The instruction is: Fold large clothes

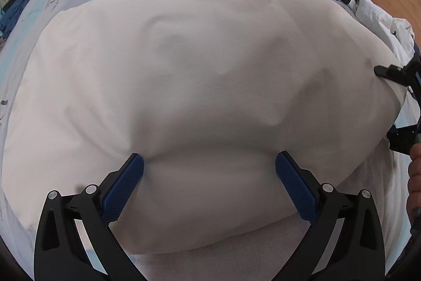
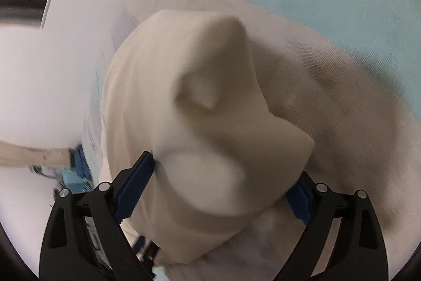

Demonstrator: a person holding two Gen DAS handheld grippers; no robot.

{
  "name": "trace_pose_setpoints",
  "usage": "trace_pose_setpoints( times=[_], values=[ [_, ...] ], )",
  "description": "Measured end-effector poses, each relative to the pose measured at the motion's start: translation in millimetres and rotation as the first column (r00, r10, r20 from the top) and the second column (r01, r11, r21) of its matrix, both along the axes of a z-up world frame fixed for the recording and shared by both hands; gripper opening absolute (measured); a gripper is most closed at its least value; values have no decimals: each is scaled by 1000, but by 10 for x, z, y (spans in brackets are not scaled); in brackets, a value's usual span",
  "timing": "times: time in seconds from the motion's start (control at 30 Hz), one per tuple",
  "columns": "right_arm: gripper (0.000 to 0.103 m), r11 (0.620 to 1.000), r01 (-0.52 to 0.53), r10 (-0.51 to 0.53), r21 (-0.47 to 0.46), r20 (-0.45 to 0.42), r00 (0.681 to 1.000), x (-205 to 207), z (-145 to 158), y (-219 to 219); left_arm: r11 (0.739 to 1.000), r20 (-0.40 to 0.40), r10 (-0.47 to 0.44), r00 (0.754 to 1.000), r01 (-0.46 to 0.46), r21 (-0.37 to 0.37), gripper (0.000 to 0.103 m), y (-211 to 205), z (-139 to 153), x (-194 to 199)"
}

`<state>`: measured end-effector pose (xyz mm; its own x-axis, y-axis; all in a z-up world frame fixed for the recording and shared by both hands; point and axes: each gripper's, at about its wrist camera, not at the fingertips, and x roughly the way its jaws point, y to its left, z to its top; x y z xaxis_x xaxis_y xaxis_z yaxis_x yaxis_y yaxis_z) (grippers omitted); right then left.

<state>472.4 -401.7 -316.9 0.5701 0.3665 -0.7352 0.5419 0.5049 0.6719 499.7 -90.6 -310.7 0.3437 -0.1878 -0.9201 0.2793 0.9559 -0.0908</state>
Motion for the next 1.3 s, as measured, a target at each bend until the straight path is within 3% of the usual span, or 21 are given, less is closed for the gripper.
trace_pose_setpoints(
  times=[0.03, 0.1, 0.2, 0.4, 0.57, 0.67, 0.8, 0.97, 1.07, 1.23, 1.3],
  values=[
    [77, 1000, 10, -10, 9, 12, 1000, 8, 14, 4, 1000, 0, 0, 1000, 0, -1, 98, -4, -1, 2],
    [58, 1000, -9, 9, -4, 29, 1000, 35, 76, 50, 1000, 2, -2, 1000, 2, 0, 98, -5, -9, -4],
    [46, 1000, -12, 13, -8, 35, 999, 45, 154, 107, 1000, 10, 0, 1000, 0, 1, 98, -17, -20, -5],
    [36, 984, -92, 103, -151, 66, 993, 139, 551, 321, 1000, 34, 17, 999, -17, -5, 97, 21, 82, -29],
    [35, 951, -171, 197, -258, 79, 977, 235, 851, 473, 992, 63, 124, 990, -124, -3, 92, 382, 346, -22],
    [34, 922, -211, 253, -324, 92, 963, 266, 1000, 614, 987, 3, 161, 987, -161, 25, 92, 566, 202, 39],
    [33, 861, -278, 352, -425, 103, 930, 272, 1179, 807, 987, 4, 144, 990, -144, 69, 94, 516, 37, 61],
    [33, 790, -327, 443, -518, 114, 889, 304, 1406, 1097, 984, -15, 170, 985, -169, 59, 95, 526, -17, 114],
    [32, 727, -351, 505, -591, 112, 856, 329, 1594, 1360, 985, -12, 174, 985, -173, 25, 93, 606, 82, 124],
    [32, 613, -367, 596, -700, 104, 796, 390, 1829, 1783, 960, 106, 266, 958, -273, 58, 89, 1136, 454, 129],
    [32, 561, -375, 640, -738, 100, 762, 399, 1897, 1955, 948, 69, 310, 948, -314, 53, 89, 1393, 379, 197]
  ],
)
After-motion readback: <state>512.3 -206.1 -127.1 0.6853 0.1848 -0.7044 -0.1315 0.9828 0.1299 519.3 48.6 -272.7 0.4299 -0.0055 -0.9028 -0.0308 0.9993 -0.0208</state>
